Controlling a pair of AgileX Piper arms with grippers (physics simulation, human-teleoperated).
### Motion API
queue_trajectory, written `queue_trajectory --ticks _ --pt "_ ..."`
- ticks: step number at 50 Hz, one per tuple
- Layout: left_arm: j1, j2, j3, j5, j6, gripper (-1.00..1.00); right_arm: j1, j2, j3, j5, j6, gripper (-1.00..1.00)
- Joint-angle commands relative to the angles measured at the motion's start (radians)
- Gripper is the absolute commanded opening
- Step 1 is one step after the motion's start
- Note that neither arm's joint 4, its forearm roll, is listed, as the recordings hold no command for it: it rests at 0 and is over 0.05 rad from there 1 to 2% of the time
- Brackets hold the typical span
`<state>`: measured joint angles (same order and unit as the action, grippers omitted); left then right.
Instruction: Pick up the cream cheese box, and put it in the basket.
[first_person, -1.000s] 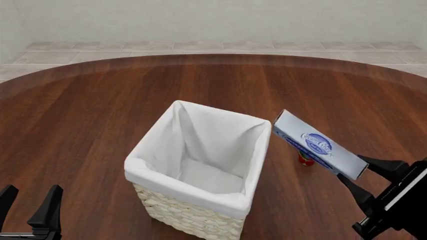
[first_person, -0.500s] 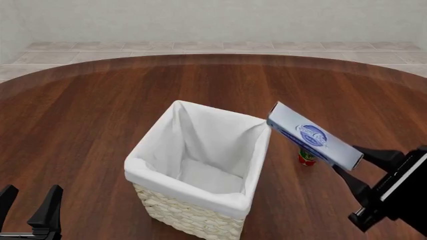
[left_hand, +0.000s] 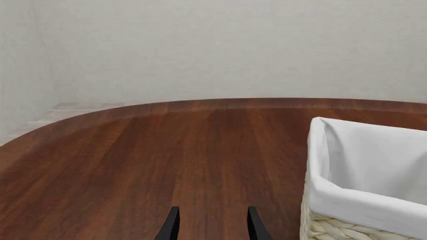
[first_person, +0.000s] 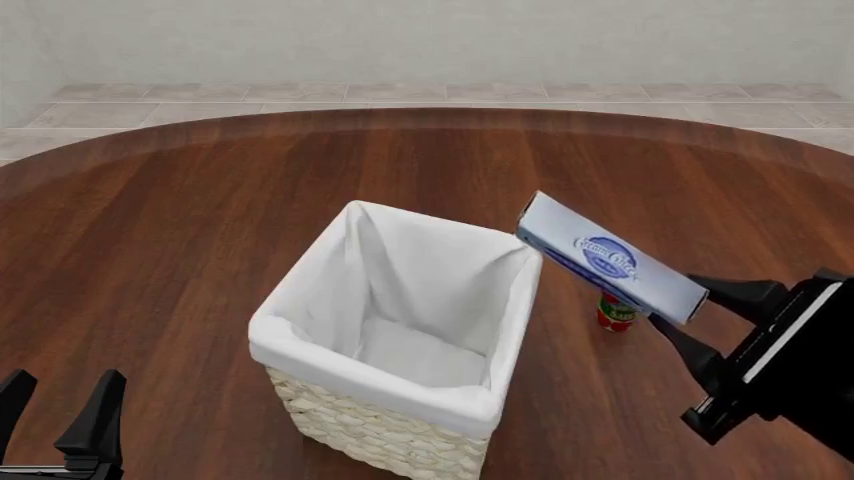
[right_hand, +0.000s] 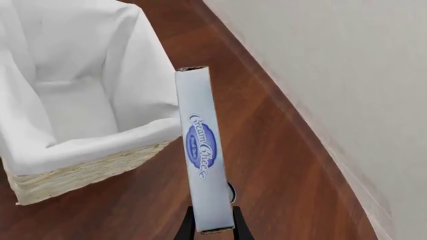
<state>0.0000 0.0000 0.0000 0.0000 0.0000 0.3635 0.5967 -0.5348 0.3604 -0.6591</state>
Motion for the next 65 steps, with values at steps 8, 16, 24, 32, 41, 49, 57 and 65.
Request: queue_trajectory --ticks 8,16,24,32,41,49,57,65 --pt "0.000 0.000 0.000 0.000 0.000 1.00 0.034 0.049 -0.031 -0.038 0.008 -1.00" --pt "0.000 0.000 0.000 0.000 0.000 1.00 0.046 0.063 -0.035 -0.048 0.006 -1.00" --pt "0.000 0.000 0.000 0.000 0.000 1.00 0.059 0.075 -0.045 -0.055 0.003 -1.00" --pt "0.000 0.000 0.000 0.000 0.000 1.00 0.072 0.096 -0.050 -0.072 0.002 -1.00" --pt "0.000 0.000 0.000 0.000 0.000 1.00 0.090 0.108 -0.056 -0.078 0.000 -1.00" --pt "0.000 0.000 0.000 0.000 0.000 1.00 0.100 0.124 -0.067 -0.085 -0.002 -1.00" --pt "0.000 0.000 0.000 0.000 0.000 1.00 0.111 0.138 -0.079 -0.086 -0.007 -1.00" --pt "0.000 0.000 0.000 0.000 0.000 1.00 0.123 0.155 -0.099 -0.083 -0.018 -1.00"
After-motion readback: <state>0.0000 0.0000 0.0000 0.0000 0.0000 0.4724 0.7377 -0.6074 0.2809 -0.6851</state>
